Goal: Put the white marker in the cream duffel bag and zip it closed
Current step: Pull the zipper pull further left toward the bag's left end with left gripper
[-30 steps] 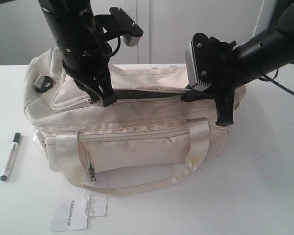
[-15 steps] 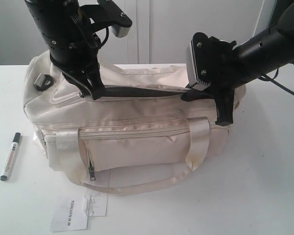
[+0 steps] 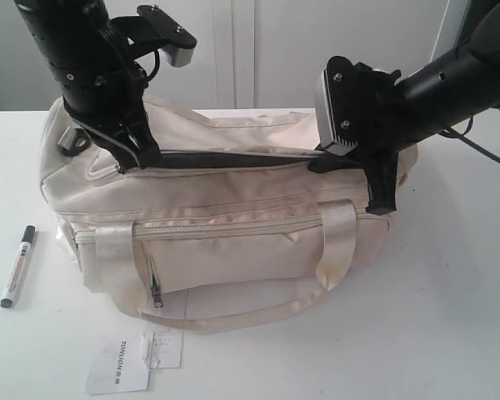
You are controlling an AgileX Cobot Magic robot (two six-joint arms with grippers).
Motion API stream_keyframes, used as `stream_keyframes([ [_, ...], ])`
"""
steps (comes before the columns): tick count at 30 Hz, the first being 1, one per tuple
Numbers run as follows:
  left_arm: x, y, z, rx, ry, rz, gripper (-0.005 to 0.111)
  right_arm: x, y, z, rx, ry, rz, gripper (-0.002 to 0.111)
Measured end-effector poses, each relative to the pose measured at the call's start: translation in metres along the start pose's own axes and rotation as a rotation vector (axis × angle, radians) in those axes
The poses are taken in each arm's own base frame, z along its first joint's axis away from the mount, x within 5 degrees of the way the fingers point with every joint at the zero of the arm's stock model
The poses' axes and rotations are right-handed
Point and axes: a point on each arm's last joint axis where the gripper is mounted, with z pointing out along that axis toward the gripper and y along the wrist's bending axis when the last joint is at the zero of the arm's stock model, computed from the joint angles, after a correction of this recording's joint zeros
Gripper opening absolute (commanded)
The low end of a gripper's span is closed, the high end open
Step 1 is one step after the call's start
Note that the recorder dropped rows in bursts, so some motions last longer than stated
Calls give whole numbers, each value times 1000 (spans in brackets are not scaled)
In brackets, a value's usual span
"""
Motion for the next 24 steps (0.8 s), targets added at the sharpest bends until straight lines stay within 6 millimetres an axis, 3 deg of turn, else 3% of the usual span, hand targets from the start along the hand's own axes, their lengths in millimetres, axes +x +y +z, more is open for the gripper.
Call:
stream_keyframes([
  [18,3,3,-5,-16,-8,-4,0,0,0,0,3,1,0,0],
  [24,9,8,-17,-42,-28,-18,0,0,-1,0,7,3,0,0],
])
